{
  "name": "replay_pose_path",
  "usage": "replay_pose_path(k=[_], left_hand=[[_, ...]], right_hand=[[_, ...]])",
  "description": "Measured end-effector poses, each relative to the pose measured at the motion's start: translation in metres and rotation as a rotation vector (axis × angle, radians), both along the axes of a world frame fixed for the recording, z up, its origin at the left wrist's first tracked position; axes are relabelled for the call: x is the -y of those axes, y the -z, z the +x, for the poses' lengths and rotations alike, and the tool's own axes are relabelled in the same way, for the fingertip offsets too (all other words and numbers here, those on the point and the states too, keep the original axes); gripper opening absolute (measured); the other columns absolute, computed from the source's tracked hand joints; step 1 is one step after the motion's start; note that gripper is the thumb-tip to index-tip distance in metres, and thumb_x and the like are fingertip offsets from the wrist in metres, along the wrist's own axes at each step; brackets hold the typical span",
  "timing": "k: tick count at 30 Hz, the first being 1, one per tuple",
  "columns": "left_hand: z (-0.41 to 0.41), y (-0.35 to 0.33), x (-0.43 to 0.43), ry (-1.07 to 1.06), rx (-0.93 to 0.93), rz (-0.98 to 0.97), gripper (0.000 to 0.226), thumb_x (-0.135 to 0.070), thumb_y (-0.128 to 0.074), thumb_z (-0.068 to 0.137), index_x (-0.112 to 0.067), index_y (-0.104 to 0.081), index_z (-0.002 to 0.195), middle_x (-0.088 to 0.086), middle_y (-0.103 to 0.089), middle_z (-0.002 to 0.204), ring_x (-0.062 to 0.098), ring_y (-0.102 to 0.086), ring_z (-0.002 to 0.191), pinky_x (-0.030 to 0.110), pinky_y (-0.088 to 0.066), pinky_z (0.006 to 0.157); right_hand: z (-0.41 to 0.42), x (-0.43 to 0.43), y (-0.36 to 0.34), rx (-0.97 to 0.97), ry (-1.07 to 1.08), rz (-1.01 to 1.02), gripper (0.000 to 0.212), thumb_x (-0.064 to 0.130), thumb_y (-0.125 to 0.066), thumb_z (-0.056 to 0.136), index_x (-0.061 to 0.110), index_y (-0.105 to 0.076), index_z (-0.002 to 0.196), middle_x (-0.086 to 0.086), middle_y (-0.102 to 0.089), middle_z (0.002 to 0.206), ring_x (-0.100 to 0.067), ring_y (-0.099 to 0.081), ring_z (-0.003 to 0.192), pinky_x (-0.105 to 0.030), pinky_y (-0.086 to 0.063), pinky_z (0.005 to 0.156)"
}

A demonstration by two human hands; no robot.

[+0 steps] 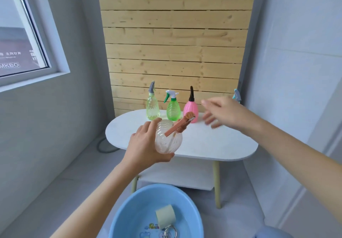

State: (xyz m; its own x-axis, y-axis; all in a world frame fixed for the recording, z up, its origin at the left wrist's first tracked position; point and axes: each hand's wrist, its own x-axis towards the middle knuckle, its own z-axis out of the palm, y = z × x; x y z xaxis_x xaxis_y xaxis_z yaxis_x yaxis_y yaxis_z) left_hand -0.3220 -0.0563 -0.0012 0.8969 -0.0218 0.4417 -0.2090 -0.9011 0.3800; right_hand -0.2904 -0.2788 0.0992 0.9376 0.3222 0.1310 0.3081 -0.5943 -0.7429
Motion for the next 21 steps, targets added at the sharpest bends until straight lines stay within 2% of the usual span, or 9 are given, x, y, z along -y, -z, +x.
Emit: replay_pose_path(k=[2, 4, 5, 7, 9, 13, 16, 18, 21], left_hand=[[-0.005, 0.002, 0.000, -0.020, 0.027, 0.078, 0.105, -0.051, -0.083, 0.054, -0.024, -0.030, 0.141, -0.003, -0.046, 0.130, 0.022, -0.043, 0.118, 0.036, -0.036, 0.092], [-0.008, 0.004, -0.001, -0.029, 0.048, 0.146, 0.106, -0.053, -0.082, 0.055, -0.024, -0.029, 0.143, -0.003, -0.044, 0.134, 0.022, -0.040, 0.122, 0.036, -0.033, 0.094], [-0.009, 0.004, -0.002, -0.034, 0.046, 0.168, 0.106, -0.053, -0.081, 0.056, -0.025, -0.028, 0.143, -0.003, -0.043, 0.135, 0.021, -0.039, 0.123, 0.035, -0.032, 0.094], [-0.011, 0.006, -0.005, -0.042, 0.017, 0.178, 0.106, -0.055, -0.080, 0.057, -0.027, -0.026, 0.144, -0.004, -0.041, 0.136, 0.020, -0.038, 0.123, 0.034, -0.031, 0.094], [-0.013, 0.007, -0.008, -0.037, -0.020, 0.149, 0.106, -0.055, -0.080, 0.056, -0.029, -0.026, 0.143, -0.006, -0.041, 0.135, 0.019, -0.038, 0.123, 0.034, -0.031, 0.094], [-0.014, 0.008, -0.012, 0.050, -0.141, 0.020, 0.107, -0.062, -0.076, 0.048, -0.033, -0.029, 0.140, -0.008, -0.047, 0.128, 0.017, -0.043, 0.118, 0.036, -0.039, 0.097], [-0.015, 0.009, -0.013, 0.106, -0.174, -0.089, 0.106, -0.066, -0.069, 0.042, -0.035, -0.032, 0.137, -0.012, -0.048, 0.123, 0.013, -0.046, 0.114, 0.032, -0.041, 0.095], [-0.015, 0.010, -0.013, 0.108, -0.162, -0.129, 0.105, -0.063, -0.072, 0.043, -0.034, -0.033, 0.136, -0.012, -0.048, 0.124, 0.013, -0.047, 0.112, 0.029, -0.041, 0.092], [-0.016, 0.011, -0.016, 0.050, -0.118, -0.150, 0.106, -0.065, -0.071, 0.043, -0.034, -0.031, 0.137, -0.010, -0.049, 0.126, 0.014, -0.047, 0.112, 0.031, -0.042, 0.092]], right_hand=[[-0.006, -0.006, 0.003, -0.208, -0.022, 0.056, 0.042, 0.047, -0.050, 0.095, 0.008, -0.064, 0.097, -0.012, -0.072, 0.080, -0.017, -0.068, 0.067, -0.032, -0.058, 0.060], [-0.011, -0.011, 0.010, -0.184, -0.083, 0.057, 0.025, 0.035, -0.062, 0.091, 0.011, -0.068, 0.088, -0.006, -0.070, 0.072, -0.009, -0.064, 0.058, -0.036, -0.059, 0.070], [-0.011, -0.013, 0.014, -0.102, -0.102, 0.034, 0.014, 0.024, -0.066, 0.089, 0.011, -0.069, 0.095, -0.002, -0.069, 0.073, -0.003, -0.062, 0.055, -0.034, -0.058, 0.073], [-0.010, -0.015, 0.022, 0.122, -0.149, -0.080, 0.029, 0.009, -0.066, 0.085, 0.015, -0.065, 0.113, 0.001, -0.071, 0.089, 0.001, -0.064, 0.065, -0.018, -0.052, 0.068], [-0.010, -0.016, 0.028, 0.379, -0.218, -0.192, 0.038, 0.005, -0.066, 0.084, 0.020, -0.065, 0.119, 0.001, -0.073, 0.101, -0.005, -0.064, 0.088, -0.009, -0.043, 0.075], [-0.003, -0.012, 0.036, 0.841, -0.392, -0.288, 0.033, -0.004, -0.059, 0.078, 0.015, -0.071, 0.102, 0.006, -0.072, 0.089, -0.013, -0.061, 0.082, -0.031, -0.046, 0.087], [0.002, -0.011, 0.046, 1.144, -0.438, -0.440, 0.035, -0.010, -0.052, 0.076, 0.012, -0.069, 0.095, 0.002, -0.070, 0.098, -0.019, -0.062, 0.101, -0.045, -0.044, 0.094], [0.003, -0.010, 0.049, 1.205, -0.439, -0.423, 0.036, -0.009, -0.046, 0.080, 0.012, -0.071, 0.096, -0.007, -0.066, 0.115, -0.027, -0.058, 0.113, -0.045, -0.042, 0.096], [0.000, -0.007, 0.043, 1.066, -0.291, -0.350, 0.033, 0.013, -0.054, 0.088, 0.022, -0.068, 0.116, -0.010, -0.051, 0.134, -0.028, -0.049, 0.120, -0.043, -0.041, 0.100]])
